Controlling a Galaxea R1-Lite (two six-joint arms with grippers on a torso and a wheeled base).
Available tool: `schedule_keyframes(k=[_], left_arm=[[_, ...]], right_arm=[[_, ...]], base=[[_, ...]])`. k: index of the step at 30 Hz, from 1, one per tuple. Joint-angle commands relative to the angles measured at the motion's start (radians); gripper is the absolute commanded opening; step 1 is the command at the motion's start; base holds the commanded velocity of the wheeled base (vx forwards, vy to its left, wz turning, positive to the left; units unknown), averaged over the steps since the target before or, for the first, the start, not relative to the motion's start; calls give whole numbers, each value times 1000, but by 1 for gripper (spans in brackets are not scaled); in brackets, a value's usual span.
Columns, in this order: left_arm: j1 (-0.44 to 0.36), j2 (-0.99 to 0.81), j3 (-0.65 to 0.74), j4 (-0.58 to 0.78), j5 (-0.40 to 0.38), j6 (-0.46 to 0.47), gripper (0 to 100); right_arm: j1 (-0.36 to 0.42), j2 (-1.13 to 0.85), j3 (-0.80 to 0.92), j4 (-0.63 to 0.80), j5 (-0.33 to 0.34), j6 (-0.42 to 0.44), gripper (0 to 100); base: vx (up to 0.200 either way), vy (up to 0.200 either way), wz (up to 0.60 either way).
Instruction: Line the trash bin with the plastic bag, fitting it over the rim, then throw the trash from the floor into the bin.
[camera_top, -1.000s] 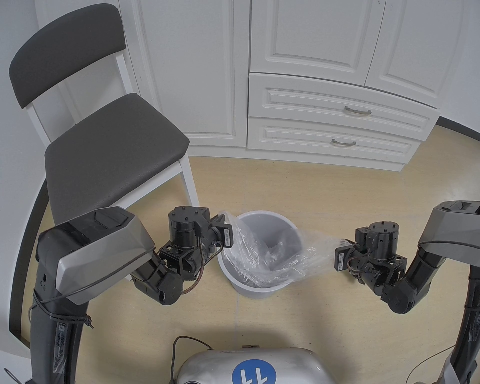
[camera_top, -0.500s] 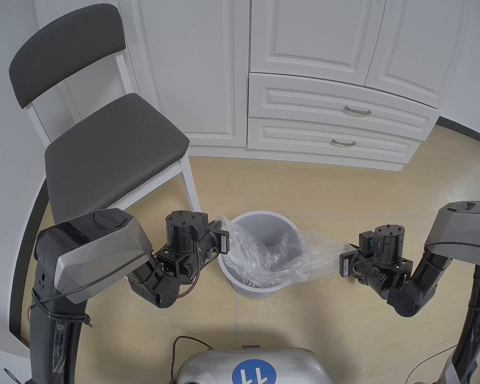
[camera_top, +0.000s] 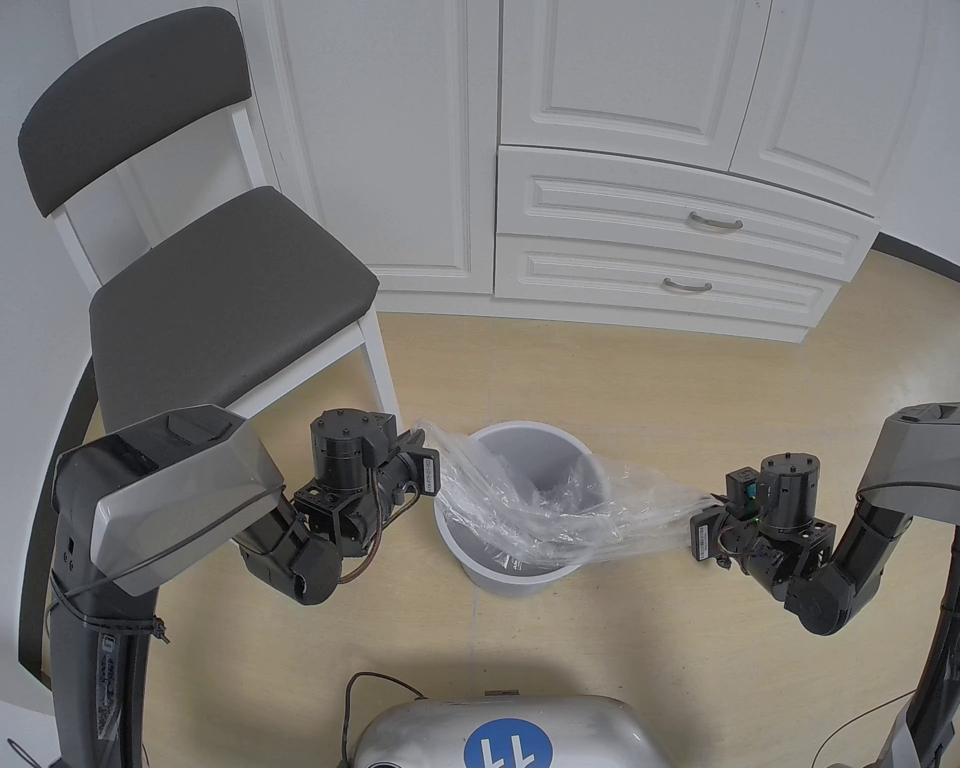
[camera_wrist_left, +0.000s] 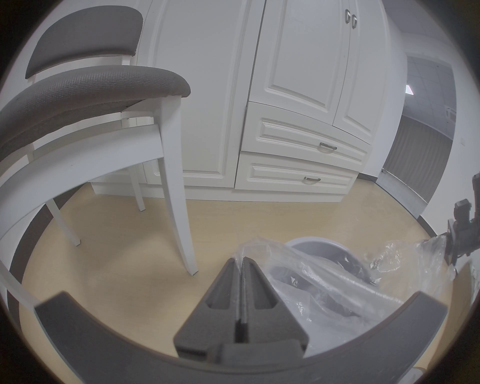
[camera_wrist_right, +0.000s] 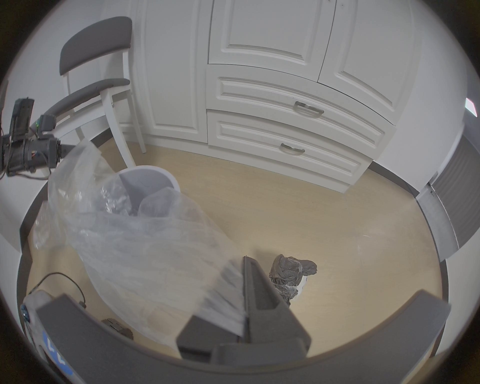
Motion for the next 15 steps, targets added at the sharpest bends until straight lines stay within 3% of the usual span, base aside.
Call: schedule_keyframes(k=[1, 8, 15], left_arm=[[7, -15, 12, 1, -7, -1, 0], [7, -54, 67, 18, -23, 13, 0], [29, -123, 156, 26, -91, 65, 0]], right_arm=[[-7, -4, 23, -1, 2, -18, 0], [-10, -41, 81, -1, 25, -69, 0], [-42, -81, 140, -1, 60, -140, 0]], base=[[0, 0, 0], [0, 0, 0], [0, 0, 0]])
